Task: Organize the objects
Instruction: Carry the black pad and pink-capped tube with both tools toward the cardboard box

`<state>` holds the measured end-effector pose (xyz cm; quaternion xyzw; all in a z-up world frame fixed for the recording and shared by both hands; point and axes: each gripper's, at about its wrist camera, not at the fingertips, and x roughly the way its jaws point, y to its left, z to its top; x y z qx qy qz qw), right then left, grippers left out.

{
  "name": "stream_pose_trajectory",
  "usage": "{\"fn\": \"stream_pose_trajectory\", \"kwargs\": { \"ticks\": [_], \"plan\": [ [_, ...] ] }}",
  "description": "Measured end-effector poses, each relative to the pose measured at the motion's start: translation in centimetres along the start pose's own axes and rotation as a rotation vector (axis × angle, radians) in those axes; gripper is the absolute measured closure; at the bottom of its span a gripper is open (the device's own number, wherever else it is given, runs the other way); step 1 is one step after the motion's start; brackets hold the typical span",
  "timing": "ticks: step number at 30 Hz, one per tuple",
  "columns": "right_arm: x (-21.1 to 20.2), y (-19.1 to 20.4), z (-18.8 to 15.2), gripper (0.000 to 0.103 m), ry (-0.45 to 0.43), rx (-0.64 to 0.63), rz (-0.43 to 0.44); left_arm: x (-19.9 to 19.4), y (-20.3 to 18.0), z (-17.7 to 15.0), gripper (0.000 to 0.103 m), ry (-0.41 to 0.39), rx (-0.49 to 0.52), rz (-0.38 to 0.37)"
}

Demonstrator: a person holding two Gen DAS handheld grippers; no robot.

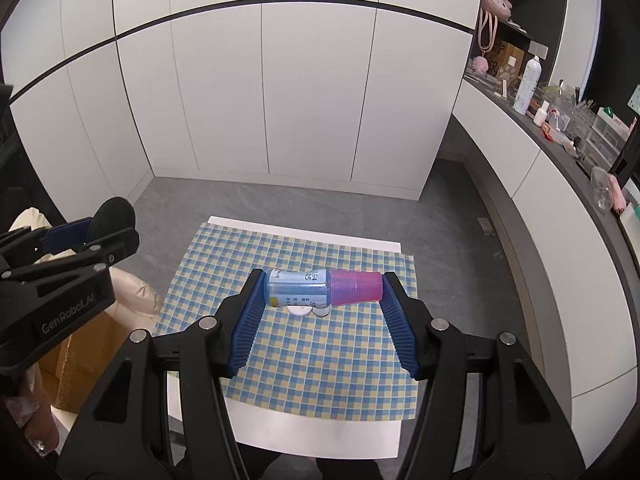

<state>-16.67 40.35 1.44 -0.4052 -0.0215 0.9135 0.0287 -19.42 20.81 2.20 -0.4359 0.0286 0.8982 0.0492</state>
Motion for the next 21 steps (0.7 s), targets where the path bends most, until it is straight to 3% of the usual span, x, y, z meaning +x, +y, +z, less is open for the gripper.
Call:
{"fn": "stream_pose_trajectory", "kwargs": {
  "ticks": [21],
  "plan": [
    [-3.8, 0.9, -5.8, 0.043, -0.006, 0.01, 0.01, -4.9, -0.2, -5.4, 0.055, -0.043, 0.018, -0.052]
  ]
}}
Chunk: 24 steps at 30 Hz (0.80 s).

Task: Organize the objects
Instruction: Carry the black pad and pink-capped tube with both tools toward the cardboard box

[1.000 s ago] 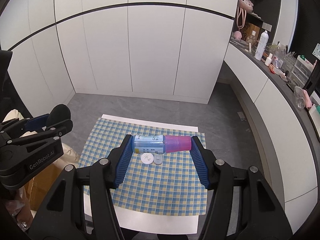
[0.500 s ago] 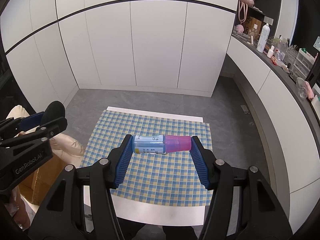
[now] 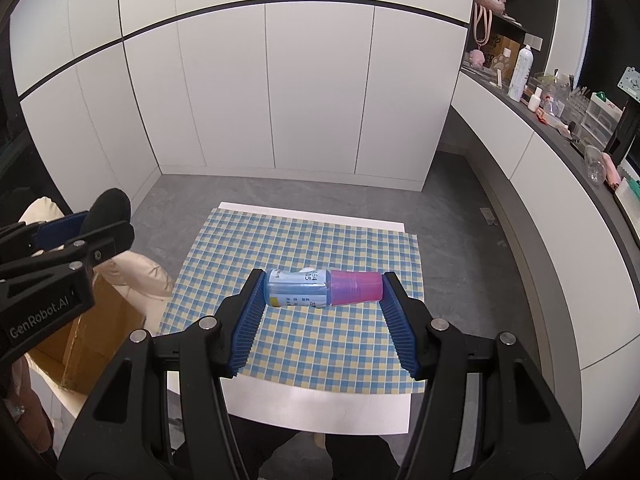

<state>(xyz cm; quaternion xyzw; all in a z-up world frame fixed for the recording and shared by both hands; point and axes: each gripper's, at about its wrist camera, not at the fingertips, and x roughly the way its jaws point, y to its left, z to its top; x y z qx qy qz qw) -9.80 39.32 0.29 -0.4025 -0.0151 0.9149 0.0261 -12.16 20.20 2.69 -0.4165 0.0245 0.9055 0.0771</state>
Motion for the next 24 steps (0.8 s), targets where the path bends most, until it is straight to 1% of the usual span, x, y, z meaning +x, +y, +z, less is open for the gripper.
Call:
{"fn": "stream_pose_trajectory", "kwargs": {
  "ticks": [5, 11, 24],
  "plan": [
    [-0.8, 0.1, -1.5, 0.043, 0.001, -0.002, 0.005, -0.6, 0.2, -1.3, 0.055, 0.002, 0.0, -0.007],
    [-1.4, 0.2, -3.8, 0.043, 0.016, 0.001, 0.013, -1.2, 0.5, -3.0, 0.055, -0.006, 0.006, 0.007],
    [-3.4, 0.2, -8.6, 0.043, 0.04, 0.021, 0.028, -2.7, 1.1, -7.7, 0.055, 0.012, 0.005, -0.022]
  ]
}}
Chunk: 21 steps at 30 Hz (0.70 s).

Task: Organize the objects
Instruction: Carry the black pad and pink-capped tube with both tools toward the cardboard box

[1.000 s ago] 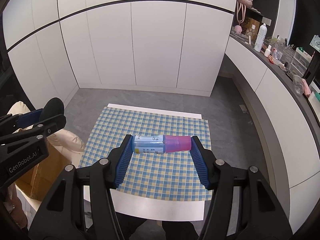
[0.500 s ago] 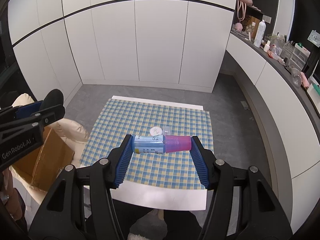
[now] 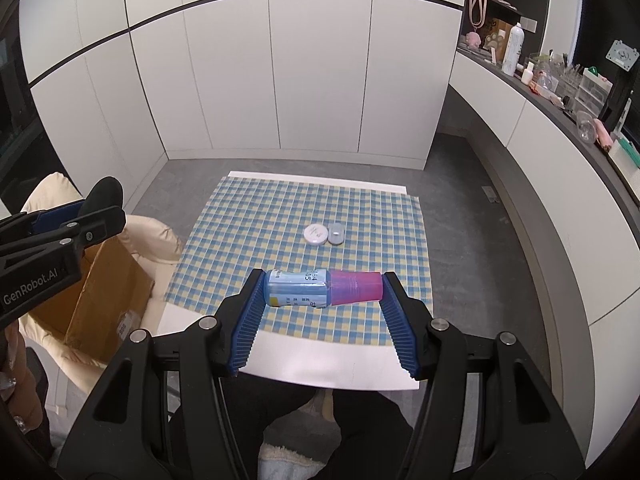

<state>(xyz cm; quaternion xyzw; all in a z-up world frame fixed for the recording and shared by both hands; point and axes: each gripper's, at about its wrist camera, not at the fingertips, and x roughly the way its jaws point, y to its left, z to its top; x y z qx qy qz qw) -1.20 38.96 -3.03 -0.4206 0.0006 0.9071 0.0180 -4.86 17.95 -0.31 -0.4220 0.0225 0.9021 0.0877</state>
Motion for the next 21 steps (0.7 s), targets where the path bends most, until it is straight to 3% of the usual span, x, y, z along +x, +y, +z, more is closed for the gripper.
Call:
{"fn": "stream_pose_trajectory", "kwargs": {
  "ticks": [11, 21],
  "plan": [
    [-1.4, 0.0, -4.0, 0.043, 0.016, 0.011, 0.001, -2.1, 0.7, -4.2, 0.055, -0.013, -0.008, -0.009],
    [-3.1, 0.4, -8.3, 0.043, 0.023, 0.016, 0.026, -2.4, 1.7, -8.9, 0.055, 0.031, 0.005, 0.012]
  ]
}}
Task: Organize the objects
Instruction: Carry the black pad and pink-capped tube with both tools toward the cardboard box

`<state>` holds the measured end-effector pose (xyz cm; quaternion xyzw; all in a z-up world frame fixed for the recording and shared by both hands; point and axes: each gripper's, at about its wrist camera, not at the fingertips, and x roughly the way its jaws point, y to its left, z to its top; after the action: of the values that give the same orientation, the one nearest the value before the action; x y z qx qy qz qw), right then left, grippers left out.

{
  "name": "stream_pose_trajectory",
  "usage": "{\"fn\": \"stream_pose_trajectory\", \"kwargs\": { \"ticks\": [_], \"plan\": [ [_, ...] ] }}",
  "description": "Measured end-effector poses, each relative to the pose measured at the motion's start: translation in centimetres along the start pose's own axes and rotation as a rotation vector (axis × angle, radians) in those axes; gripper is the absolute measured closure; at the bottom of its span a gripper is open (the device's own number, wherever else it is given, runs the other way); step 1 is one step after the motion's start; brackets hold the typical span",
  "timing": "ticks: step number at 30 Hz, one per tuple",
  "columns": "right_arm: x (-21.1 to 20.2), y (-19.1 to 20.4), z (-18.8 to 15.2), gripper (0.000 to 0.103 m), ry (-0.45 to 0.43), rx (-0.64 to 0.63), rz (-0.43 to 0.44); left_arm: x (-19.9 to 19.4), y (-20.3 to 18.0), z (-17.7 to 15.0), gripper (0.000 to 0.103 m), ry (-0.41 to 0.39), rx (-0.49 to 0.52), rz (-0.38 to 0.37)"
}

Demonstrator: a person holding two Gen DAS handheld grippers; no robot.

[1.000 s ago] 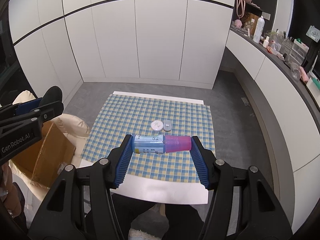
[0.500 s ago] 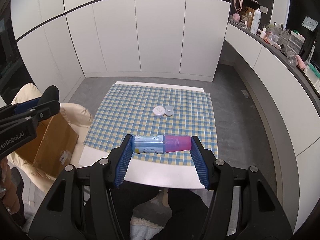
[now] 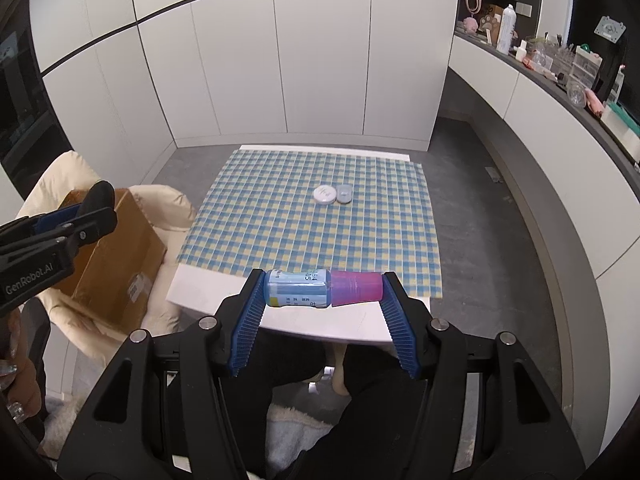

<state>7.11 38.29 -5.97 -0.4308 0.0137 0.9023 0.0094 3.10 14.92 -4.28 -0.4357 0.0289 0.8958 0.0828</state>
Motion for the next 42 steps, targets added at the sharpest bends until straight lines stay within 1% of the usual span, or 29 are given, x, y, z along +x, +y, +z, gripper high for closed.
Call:
{"fn": "stream_pose_trajectory", "kwargs": {
  "ticks": [3, 8, 10, 14, 19, 21, 24, 26, 28, 29, 33, 36, 42],
  "plan": [
    [-0.2, -0.1, -1.4, 0.043, 0.01, 0.009, 0.013, 0.0, 0.3, -1.2, 0.055, 0.019, 0.001, -0.005],
    [-0.8, -0.5, -3.4, 0.043, 0.015, 0.038, 0.018, -0.3, 0.5, -2.8, 0.055, 0.019, 0.001, 0.015],
    [-1.1, -0.7, -4.3, 0.043, 0.019, 0.052, 0.029, -0.5, 0.7, -3.6, 0.055, 0.022, -0.011, 0.015],
    [-1.3, -0.9, -5.9, 0.043, 0.042, 0.055, 0.014, -0.6, 1.3, -5.3, 0.055, 0.045, -0.025, 0.008],
    [-1.5, -1.2, -7.9, 0.043, 0.076, 0.076, 0.018, -0.7, 2.4, -6.9, 0.055, 0.075, -0.055, -0.001],
    [-2.1, -1.3, -8.7, 0.043, 0.065, 0.09, 0.012, -1.1, 2.9, -7.3, 0.055, 0.068, -0.072, 0.01],
    [-2.9, -1.0, -9.8, 0.043, 0.052, 0.078, -0.007, -1.8, 3.2, -8.0, 0.055, 0.05, -0.069, 0.03],
    [-3.3, -1.0, -10.7, 0.043, 0.06, 0.078, -0.011, -2.2, 3.3, -8.7, 0.055, 0.05, -0.065, 0.034],
    [-3.7, -1.1, -11.7, 0.043, 0.072, 0.084, 0.003, -2.3, 3.3, -8.9, 0.055, 0.059, -0.074, 0.028],
    [-3.8, -1.1, -12.0, 0.043, 0.077, 0.082, 0.003, -2.4, 3.2, -8.9, 0.055, 0.058, -0.08, 0.011],
    [-4.6, -1.8, -13.5, 0.043, 0.09, 0.104, -0.001, -2.8, 2.2, -9.0, 0.055, 0.046, -0.045, 0.008],
    [-4.9, -2.2, -13.8, 0.043, 0.087, 0.112, -0.012, -2.8, 1.7, -9.0, 0.055, 0.057, -0.042, -0.018],
    [-5.4, -2.8, -13.8, 0.043, 0.07, 0.12, -0.03, -3.3, 1.3, -8.9, 0.055, 0.047, -0.037, -0.019]
  ]
}}
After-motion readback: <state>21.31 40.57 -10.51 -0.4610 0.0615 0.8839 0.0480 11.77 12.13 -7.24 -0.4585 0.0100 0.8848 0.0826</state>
